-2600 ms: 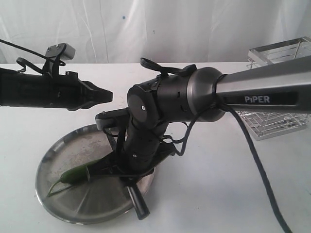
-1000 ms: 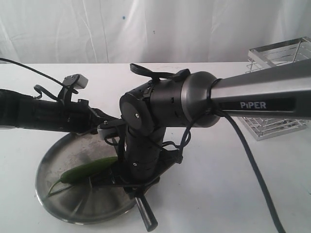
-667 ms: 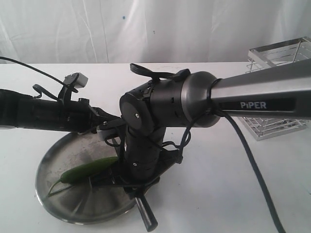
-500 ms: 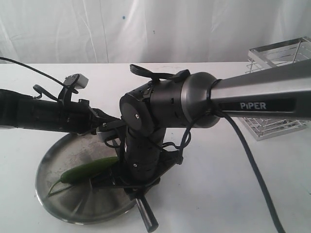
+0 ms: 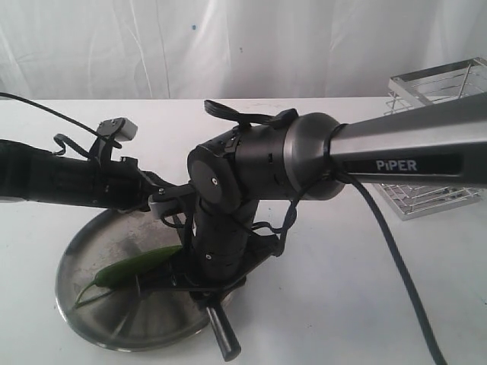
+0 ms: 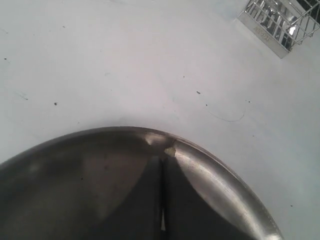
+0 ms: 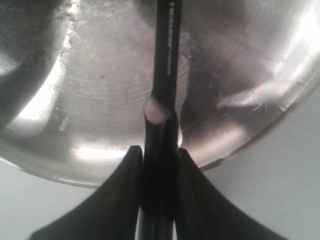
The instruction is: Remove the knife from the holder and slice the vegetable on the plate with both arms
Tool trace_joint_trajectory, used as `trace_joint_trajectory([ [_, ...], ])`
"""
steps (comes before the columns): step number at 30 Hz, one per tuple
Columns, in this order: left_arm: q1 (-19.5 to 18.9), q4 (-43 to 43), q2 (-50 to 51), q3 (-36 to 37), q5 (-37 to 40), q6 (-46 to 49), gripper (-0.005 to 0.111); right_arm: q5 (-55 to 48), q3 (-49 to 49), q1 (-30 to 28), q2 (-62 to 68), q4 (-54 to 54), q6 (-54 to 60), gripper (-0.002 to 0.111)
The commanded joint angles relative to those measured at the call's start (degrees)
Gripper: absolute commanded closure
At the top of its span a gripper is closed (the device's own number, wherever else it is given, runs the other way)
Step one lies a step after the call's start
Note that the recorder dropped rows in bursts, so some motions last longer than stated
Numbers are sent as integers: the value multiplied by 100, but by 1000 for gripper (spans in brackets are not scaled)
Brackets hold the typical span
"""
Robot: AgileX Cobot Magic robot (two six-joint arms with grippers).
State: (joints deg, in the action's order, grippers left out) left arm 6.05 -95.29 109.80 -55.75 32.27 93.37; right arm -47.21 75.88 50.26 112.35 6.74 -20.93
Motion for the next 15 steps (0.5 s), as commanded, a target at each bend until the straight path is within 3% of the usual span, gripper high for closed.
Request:
trace_joint_trajectory([
  [1, -11, 1, 51, 46, 196, 44, 107, 71, 7, 18, -77, 49, -24, 108],
  [15, -11, 247, 380, 46, 188, 52, 107, 82, 7, 18, -77, 49, -24, 108],
])
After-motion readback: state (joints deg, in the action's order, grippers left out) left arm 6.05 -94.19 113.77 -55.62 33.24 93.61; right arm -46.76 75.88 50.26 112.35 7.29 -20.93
